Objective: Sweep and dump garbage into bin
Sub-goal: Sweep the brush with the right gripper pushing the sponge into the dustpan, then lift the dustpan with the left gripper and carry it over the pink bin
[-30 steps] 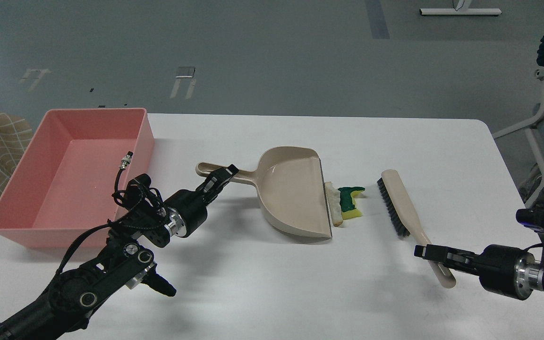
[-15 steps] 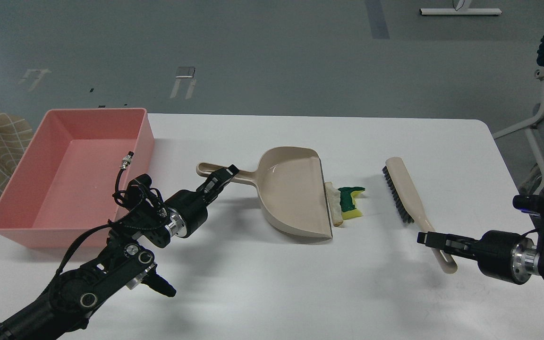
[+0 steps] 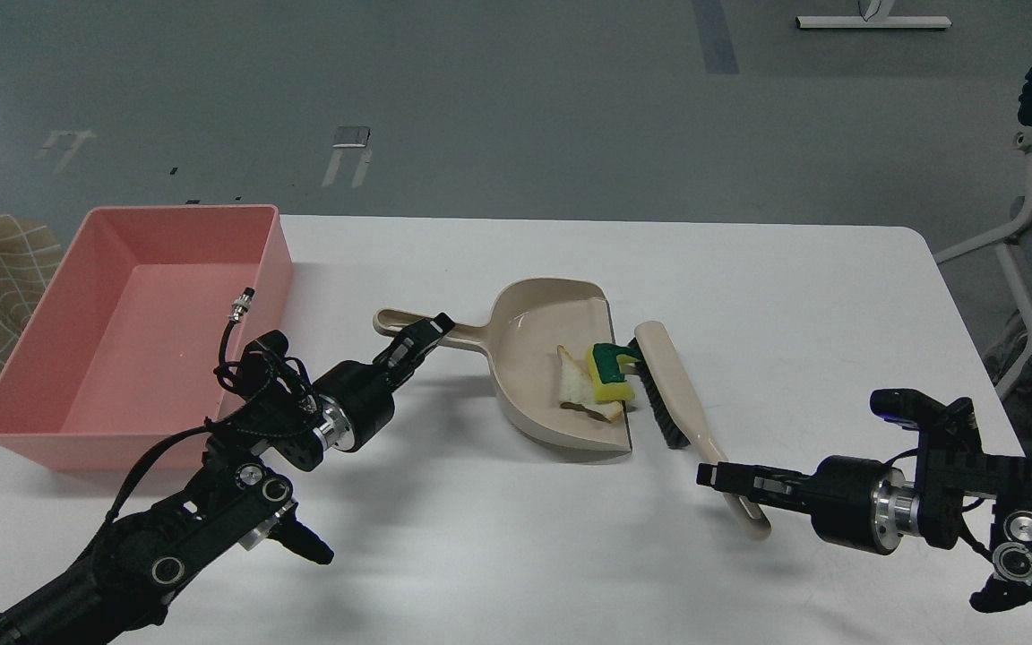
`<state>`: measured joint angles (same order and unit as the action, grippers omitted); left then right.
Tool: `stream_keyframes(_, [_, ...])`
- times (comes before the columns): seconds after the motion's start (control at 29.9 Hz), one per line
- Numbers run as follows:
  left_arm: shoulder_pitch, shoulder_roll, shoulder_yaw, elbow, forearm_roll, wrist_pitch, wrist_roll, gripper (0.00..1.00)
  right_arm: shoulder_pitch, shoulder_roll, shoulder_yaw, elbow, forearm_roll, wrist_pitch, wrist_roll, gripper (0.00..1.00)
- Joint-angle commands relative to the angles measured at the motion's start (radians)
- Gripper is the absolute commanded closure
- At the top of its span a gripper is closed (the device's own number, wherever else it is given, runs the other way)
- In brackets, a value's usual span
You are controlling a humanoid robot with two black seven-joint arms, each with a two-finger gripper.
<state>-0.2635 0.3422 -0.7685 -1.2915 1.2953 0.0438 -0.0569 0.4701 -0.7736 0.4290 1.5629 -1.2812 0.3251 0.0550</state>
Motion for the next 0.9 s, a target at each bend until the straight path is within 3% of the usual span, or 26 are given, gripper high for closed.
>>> stream_keyframes(0.0, [0.000, 0.000, 0.000, 0.000, -0.001, -0.001, 0.000, 1.00, 0.005, 0.069, 0.005, 0.002, 0.002, 0.002, 0.008, 1.00])
stream_keyframes(0.33, [0.003, -0.006, -0.012, -0.002, -0.013, -0.001, -0.003, 1.00, 0.001, 0.059, 0.148, 0.062, 0.008, 0.040, 0.008, 1.00])
stream_keyframes(0.43, [0.001, -0.025, -0.015, 0.000, -0.024, -0.001, -0.014, 1.00, -0.015, -0.004, 0.237, 0.071, 0.008, 0.084, 0.008, 1.00])
stream_keyframes(0.64, [-0.003, -0.049, -0.021, -0.003, -0.187, 0.004, -0.021, 1.00, -0.027, -0.174, 0.261, 0.039, 0.077, 0.075, 0.015, 1.00])
stream_keyframes(0.87, [-0.003, -0.040, -0.112, -0.054, -0.280, -0.002, -0.020, 1.00, -0.119, -0.341, 0.260, -0.004, 0.186, 0.019, 0.074, 1.00])
